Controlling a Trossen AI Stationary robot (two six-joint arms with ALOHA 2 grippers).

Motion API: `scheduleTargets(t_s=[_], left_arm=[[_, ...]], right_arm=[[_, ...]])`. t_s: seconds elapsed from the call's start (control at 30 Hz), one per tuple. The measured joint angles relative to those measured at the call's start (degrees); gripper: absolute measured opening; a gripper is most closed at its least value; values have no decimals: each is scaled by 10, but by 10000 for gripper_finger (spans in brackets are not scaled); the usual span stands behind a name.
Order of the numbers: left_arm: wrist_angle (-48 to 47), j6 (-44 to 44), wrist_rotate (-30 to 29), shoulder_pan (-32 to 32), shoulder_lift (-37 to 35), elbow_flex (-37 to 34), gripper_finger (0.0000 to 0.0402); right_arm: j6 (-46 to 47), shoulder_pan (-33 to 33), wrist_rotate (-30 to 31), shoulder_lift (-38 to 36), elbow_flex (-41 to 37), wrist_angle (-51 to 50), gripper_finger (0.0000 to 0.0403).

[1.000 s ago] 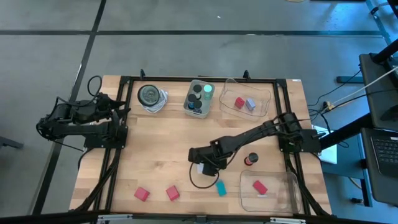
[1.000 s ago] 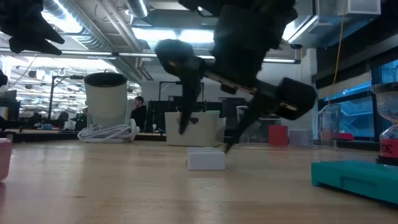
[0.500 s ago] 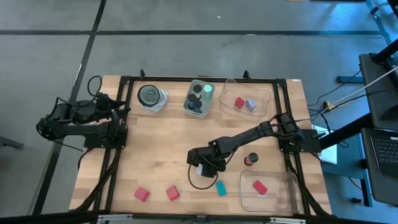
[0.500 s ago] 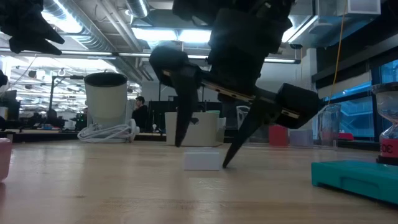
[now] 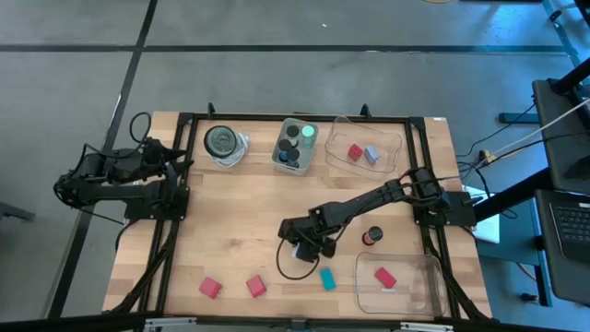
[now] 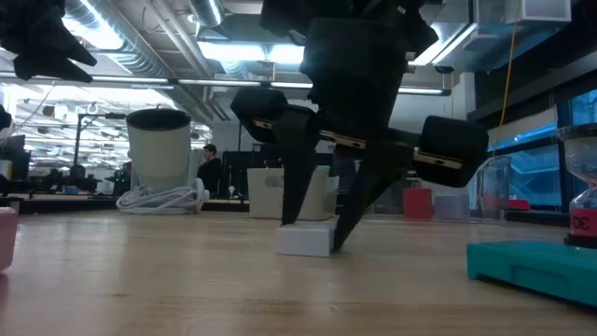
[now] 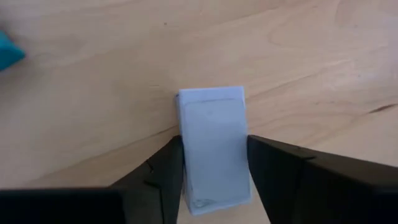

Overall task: Pick & Place Office items
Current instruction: Put the white digital timer into the bottom transparent bin

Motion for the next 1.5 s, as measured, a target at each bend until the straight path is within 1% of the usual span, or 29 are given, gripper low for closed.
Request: scheduleTargets(t_s=[0.1,0.27,0.43,0.6,0.73,0.83,0.93,1.0,1.07,1.27,1.37,1.43,1.5], left_arm=[[0,0,0,0,0,0,237],[0,0,0,0,0,0,237],[1,3,7,0,0,0,237],[2,3,7,0,0,0,237],[2,2,7,0,0,0,237],[2,2,7,0,0,0,237],[2,-4,7,0,0,0,237],[2,-4,7,0,0,0,237],[2,-4,5,0,0,0,237],[2,-4,-3,0,0,0,237],[2,-4,-4,0,0,0,237],[2,-4,-4,0,0,0,237],[2,-4,-4,0,0,0,237]], right_arm=[[26,1,3,-1,0,-2,150],[80,7,11,-16,-3,-29,159],[150,8,11,-53,-3,-45,146],[238,6,11,-96,-3,-63,122],[301,6,11,-136,-2,-63,83],[352,6,11,-151,-2,-49,58],[416,1,-13,-150,-2,-44,57],[433,-1,-24,-137,-1,-34,74],[435,-2,-24,-126,-2,-37,102],[430,-2,-31,-88,-2,13,222],[431,-6,-64,-71,-1,31,273],[431,-8,-80,-58,-1,32,296],[431,-8,-84,-45,-1,49,308]])
